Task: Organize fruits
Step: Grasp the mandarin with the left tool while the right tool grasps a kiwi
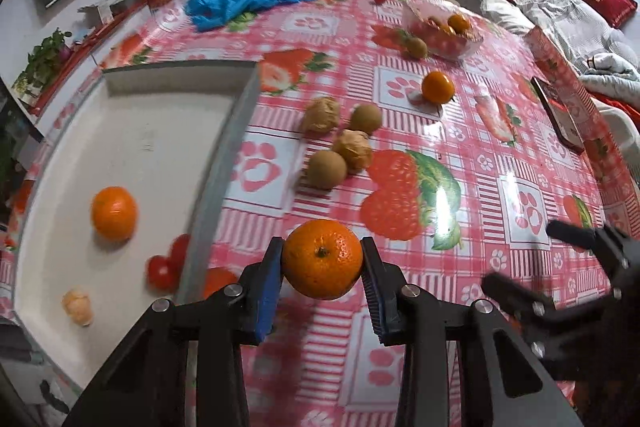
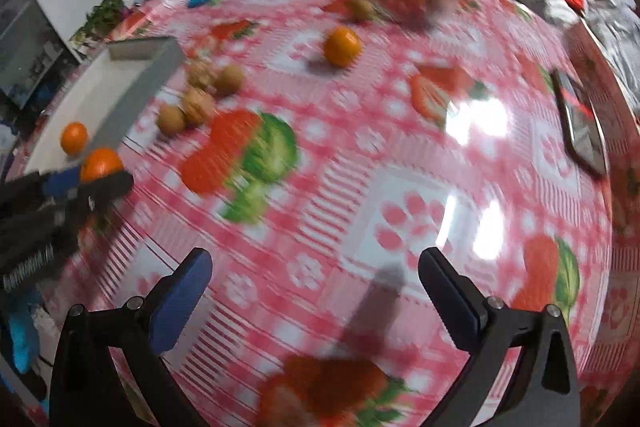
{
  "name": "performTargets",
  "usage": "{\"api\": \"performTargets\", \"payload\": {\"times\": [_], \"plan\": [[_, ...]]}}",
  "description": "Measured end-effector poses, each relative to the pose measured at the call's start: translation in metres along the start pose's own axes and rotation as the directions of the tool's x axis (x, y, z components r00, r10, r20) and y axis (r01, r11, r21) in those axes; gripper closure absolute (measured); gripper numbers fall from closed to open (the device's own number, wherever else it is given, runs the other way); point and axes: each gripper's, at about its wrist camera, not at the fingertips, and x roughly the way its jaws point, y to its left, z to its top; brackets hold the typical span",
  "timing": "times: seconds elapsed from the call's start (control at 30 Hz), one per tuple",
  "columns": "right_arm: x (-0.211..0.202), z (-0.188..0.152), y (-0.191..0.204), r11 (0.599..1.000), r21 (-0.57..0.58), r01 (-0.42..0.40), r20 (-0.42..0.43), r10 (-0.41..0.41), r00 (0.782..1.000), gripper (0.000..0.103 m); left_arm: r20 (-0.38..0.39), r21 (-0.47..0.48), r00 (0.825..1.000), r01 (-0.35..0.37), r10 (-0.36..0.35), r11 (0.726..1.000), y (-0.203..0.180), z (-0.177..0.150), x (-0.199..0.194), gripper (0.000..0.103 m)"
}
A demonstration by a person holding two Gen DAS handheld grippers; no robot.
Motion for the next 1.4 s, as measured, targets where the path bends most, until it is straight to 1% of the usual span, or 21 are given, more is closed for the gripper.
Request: {"api": "performTargets", "payload": {"times": [0.13,0.2,0.27,0.3,0.37,0.47,0.57,0.73,0.9,1.0,1.03,1.07,1.23,1.4], "plan": [[0.008,0.026,0.023,0.999,-0.011,-0.052,0.005,0.052,0.999,0.001,0.028,-0.008,1.0,-0.008,0.009,1.0,0.015,-0.002,-0.013,0.064],[0.014,0.038,0.034,0.998,-0.014,-0.062,0.014,0.062,0.998,0.006,0.035,-0.017,0.999,-0.016,0.016,1.0,0.024,-0.003,-0.018,0.064],[0.022,0.048,0.042,0.996,-0.006,-0.083,0.006,0.083,0.996,0.013,0.044,-0.025,0.999,-0.026,0.027,0.999,0.034,-0.006,-0.022,0.064],[0.026,0.053,0.047,0.995,-0.003,-0.096,0.001,0.096,0.995,0.014,0.048,-0.029,0.998,-0.035,0.036,0.999,0.039,-0.007,-0.024,0.064],[0.033,0.058,0.057,0.994,-0.011,-0.109,-0.011,0.109,0.994,0.022,0.053,-0.038,0.997,-0.046,0.048,0.998,0.049,-0.008,-0.027,0.064],[0.043,0.06,0.075,0.991,-0.029,-0.132,-0.039,0.131,0.991,0.03,0.058,-0.058,0.997,-0.052,0.055,0.997,0.062,-0.01,-0.029,0.064],[0.05,0.061,0.087,0.989,-0.039,-0.142,-0.046,0.14,0.989,0.036,0.063,-0.069,0.996,-0.06,0.064,0.996,0.071,-0.012,-0.031,0.064],[0.054,0.068,0.096,0.991,-0.035,-0.129,-0.023,0.129,0.991,0.037,0.063,-0.083,0.996,-0.063,0.068,0.995,0.08,-0.014,-0.031,0.064],[0.059,0.076,0.106,0.992,-0.038,-0.123,-0.023,0.123,0.992,0.044,0.063,-0.084,0.995,-0.069,0.074,0.994,0.083,-0.017,-0.031,0.064],[0.059,0.075,0.112,0.993,-0.061,-0.103,-0.017,0.102,0.995,0.057,0.063,-0.084,0.995,-0.072,0.078,0.994,0.085,-0.017,-0.031,0.064],[0.059,0.075,0.114,0.993,-0.067,-0.099,-0.014,0.098,0.995,0.068,0.063,-0.085,0.995,-0.073,0.078,0.994,0.086,-0.018,-0.031,0.064],[0.059,0.075,0.115,0.992,-0.071,-0.101,-0.012,0.101,0.995,0.073,0.064,-0.087,0.995,-0.074,0.08,0.993,0.087,-0.018,-0.032,0.064],[0.052,0.074,0.111,0.991,-0.06,-0.118,-0.003,0.118,0.993,0.073,0.064,-0.096,0.994,-0.079,0.085,0.992,0.093,-0.018,-0.032,0.064],[0.031,0.075,0.11,0.986,-0.07,-0.151,0.029,0.153,0.988,0.073,0.068,-0.101,0.994,-0.077,0.084,0.992,0.097,-0.017,-0.032,0.064]]}}
